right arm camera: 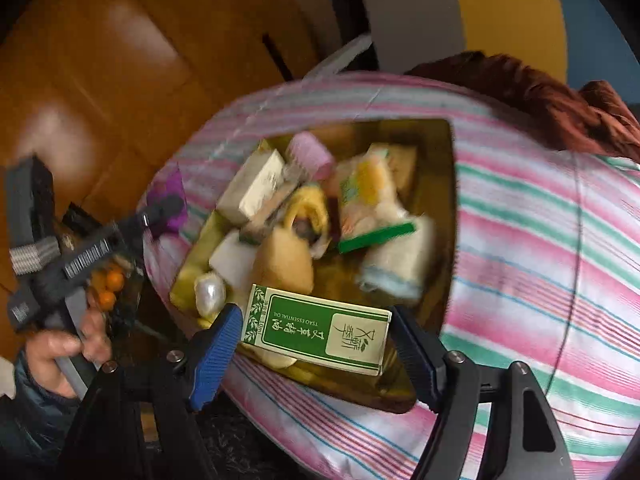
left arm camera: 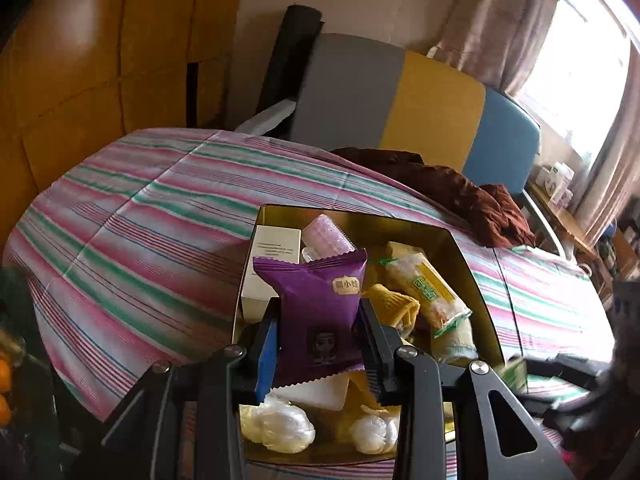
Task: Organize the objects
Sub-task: 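Carry the green box and purple packet over the tray, then release the green box from the right tool while the left tool drops the purple packet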
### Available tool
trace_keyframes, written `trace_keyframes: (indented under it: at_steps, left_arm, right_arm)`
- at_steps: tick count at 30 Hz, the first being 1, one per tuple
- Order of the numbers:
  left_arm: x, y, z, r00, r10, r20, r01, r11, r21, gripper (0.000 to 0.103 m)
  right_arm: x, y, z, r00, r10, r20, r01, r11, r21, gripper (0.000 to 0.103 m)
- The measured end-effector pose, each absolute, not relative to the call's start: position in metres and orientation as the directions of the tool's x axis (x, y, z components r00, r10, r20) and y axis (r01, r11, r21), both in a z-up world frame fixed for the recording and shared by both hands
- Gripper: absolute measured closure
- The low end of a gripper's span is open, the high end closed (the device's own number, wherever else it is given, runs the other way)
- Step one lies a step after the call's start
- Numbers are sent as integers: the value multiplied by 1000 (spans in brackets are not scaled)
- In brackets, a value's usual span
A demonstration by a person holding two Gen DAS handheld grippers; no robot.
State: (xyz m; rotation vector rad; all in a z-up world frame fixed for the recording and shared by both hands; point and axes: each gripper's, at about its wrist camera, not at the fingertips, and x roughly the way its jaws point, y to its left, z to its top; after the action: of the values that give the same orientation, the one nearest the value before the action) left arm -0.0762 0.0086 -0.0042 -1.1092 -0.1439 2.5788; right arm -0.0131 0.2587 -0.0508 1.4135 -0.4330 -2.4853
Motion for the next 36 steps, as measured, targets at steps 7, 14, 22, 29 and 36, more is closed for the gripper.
trace_keyframes:
  at_steps: [7, 14, 22, 29, 36]
  left_arm:
    - [-87, 36, -21, -610, 338, -716, -293, -937, -193, 66]
    - [-98, 58, -38, -594, 301, -746, -302, -943, -140, 64]
    - [-91, 56, -33, -638, 257, -726, -281, -955, -91, 39]
    - [-65, 51, -9, -710, 227, -666, -262, -964, -48, 23]
    - [-30, 50, 10, -753, 225, -618, -269, -963, -22, 2]
  right_arm:
    - [-20, 245, -67, -452, -279, -847, 49, -956, 289, 22]
    - [-18, 254, -66, -487, -286, -825, 31, -950, 311, 21]
    - [-16, 255, -66, -540, -249, -804, -3, -955, 297, 21]
    - [-5, 251, -55, -610, -153, -777, -40, -974, 223, 21]
    - [15, 245, -40, -682, -37, -730, -115, -981, 158, 21]
